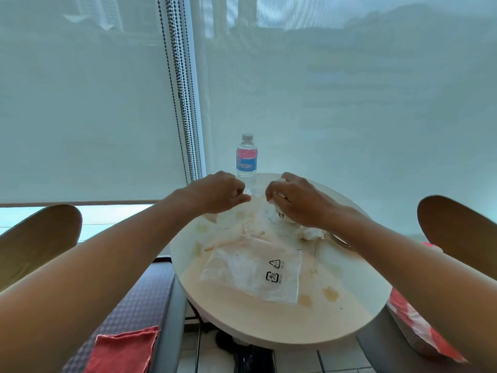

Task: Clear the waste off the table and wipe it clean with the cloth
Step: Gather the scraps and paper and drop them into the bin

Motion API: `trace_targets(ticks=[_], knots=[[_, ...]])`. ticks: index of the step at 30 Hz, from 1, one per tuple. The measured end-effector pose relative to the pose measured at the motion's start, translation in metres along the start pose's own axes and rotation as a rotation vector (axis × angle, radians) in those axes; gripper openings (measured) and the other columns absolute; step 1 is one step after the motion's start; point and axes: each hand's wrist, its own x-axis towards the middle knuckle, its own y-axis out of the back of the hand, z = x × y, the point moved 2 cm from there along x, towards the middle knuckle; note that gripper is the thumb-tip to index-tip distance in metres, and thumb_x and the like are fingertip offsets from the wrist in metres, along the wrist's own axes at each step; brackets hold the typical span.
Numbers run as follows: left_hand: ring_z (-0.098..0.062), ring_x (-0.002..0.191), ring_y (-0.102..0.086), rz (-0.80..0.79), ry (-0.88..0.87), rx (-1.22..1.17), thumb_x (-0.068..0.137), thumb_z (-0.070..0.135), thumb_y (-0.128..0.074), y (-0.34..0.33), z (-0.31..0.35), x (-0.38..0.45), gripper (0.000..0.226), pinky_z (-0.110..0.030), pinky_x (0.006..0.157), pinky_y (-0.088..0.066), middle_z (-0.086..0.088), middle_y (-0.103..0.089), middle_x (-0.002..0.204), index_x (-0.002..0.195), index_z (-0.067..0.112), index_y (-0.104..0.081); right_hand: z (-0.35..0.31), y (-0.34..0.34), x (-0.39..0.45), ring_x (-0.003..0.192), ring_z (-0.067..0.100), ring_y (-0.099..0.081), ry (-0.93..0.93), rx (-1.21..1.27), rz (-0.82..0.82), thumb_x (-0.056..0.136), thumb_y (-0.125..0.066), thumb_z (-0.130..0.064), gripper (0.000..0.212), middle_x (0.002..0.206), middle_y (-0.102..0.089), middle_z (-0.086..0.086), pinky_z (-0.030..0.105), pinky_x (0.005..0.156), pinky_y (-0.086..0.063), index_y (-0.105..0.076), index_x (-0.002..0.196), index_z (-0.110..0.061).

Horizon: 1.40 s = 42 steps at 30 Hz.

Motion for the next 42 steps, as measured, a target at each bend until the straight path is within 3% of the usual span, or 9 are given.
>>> trace_targets(ticks=[2,5,7,11,16,24,30,36,42], knots=[[-0.021,0.081,-0.058,0.011,-0.020,-0.024,0.088,0.042,-0.069,0.003,0.002,-0.002,0.028,-0.036,0.073,-0.052,0.003,-0.050,0.083,0.076,0.023,-0.052,-0.004,0.002,-0.001,0.075,0.019,-0.056,0.004,-0.015,0.041,0.082,-0.035,-0.049,0.035,0.089,-0.051,-0.003,0.045,0.074,-0.055,-0.063,0.090,-0.030],[-0.018,0.084,-0.053,-0.021,-0.056,-0.064,0.079,0.015,-0.075,0.006,0.001,-0.004,0.021,-0.031,0.071,-0.049,0.004,-0.045,0.093,0.087,0.019,-0.056,-0.005,0.003,-0.001,0.072,0.022,-0.055,0.013,-0.024,0.050,0.076,-0.054,-0.055,0.030,0.085,-0.049,-0.005,0.043,0.069,-0.055,-0.056,0.090,-0.030],[-0.015,0.083,-0.050,-0.049,-0.063,-0.087,0.076,-0.004,-0.063,0.007,0.001,-0.005,0.028,-0.026,0.064,-0.044,0.008,-0.038,0.092,0.090,0.019,-0.055,-0.005,0.004,-0.002,0.072,0.024,-0.056,0.024,-0.014,0.032,0.074,-0.068,-0.039,0.024,0.087,-0.049,-0.002,0.044,0.067,-0.055,-0.053,0.091,-0.030],[-0.015,0.085,-0.049,-0.032,-0.094,-0.128,0.075,-0.015,-0.049,0.009,0.000,-0.003,0.040,-0.025,0.065,-0.044,0.006,-0.038,0.098,0.092,0.021,-0.054,-0.005,0.007,-0.003,0.074,0.028,-0.056,0.007,-0.002,0.080,0.075,-0.066,-0.006,0.025,0.091,-0.048,0.002,0.045,0.065,-0.055,-0.057,0.088,-0.026],[-0.027,0.092,-0.054,-0.007,-0.196,-0.095,0.083,-0.004,-0.056,0.009,0.005,0.003,0.031,-0.042,0.080,-0.053,-0.007,-0.045,0.110,0.095,0.023,-0.050,-0.010,0.012,-0.008,0.076,0.032,-0.056,-0.001,-0.009,0.168,0.078,-0.063,-0.005,0.021,0.098,-0.050,0.007,0.043,0.067,-0.054,-0.062,0.095,-0.017],[-0.021,0.071,-0.055,0.074,-0.292,0.047,0.096,0.014,-0.052,0.006,0.034,0.024,0.015,-0.037,0.067,-0.057,-0.004,-0.055,0.091,0.096,0.021,-0.039,-0.002,0.025,-0.035,0.079,0.027,-0.059,-0.051,-0.035,0.192,0.085,-0.057,-0.010,0.018,0.101,-0.057,0.006,0.037,0.069,-0.052,-0.062,0.100,-0.019],[-0.021,0.060,-0.061,0.178,-0.296,0.033,0.094,0.032,-0.052,0.012,0.076,0.040,0.012,-0.038,0.055,-0.057,-0.005,-0.065,0.079,0.100,0.022,-0.051,0.032,0.043,-0.061,0.071,0.017,-0.052,-0.066,-0.040,0.220,0.081,-0.061,-0.014,0.026,0.094,-0.062,0.005,0.030,0.069,-0.045,-0.070,0.105,-0.021],[-0.023,0.065,-0.061,0.214,-0.286,0.091,0.090,0.044,-0.052,0.018,0.139,0.060,0.020,-0.032,0.058,-0.049,-0.001,-0.064,0.080,0.095,0.024,-0.055,0.067,0.073,-0.092,0.069,0.023,-0.061,-0.063,-0.087,0.302,0.089,-0.067,-0.031,0.014,0.083,-0.065,0.007,0.041,0.067,-0.055,-0.070,0.092,-0.017],[-0.027,0.071,-0.061,0.230,-0.255,0.097,0.090,0.045,-0.033,0.014,0.208,0.076,0.031,-0.034,0.062,-0.045,0.000,-0.065,0.086,0.091,0.025,-0.057,0.105,0.108,-0.137,0.078,0.023,-0.058,-0.146,-0.012,0.198,0.089,-0.031,-0.046,0.044,0.082,-0.060,0.003,0.043,0.077,-0.050,-0.065,0.083,-0.020]])
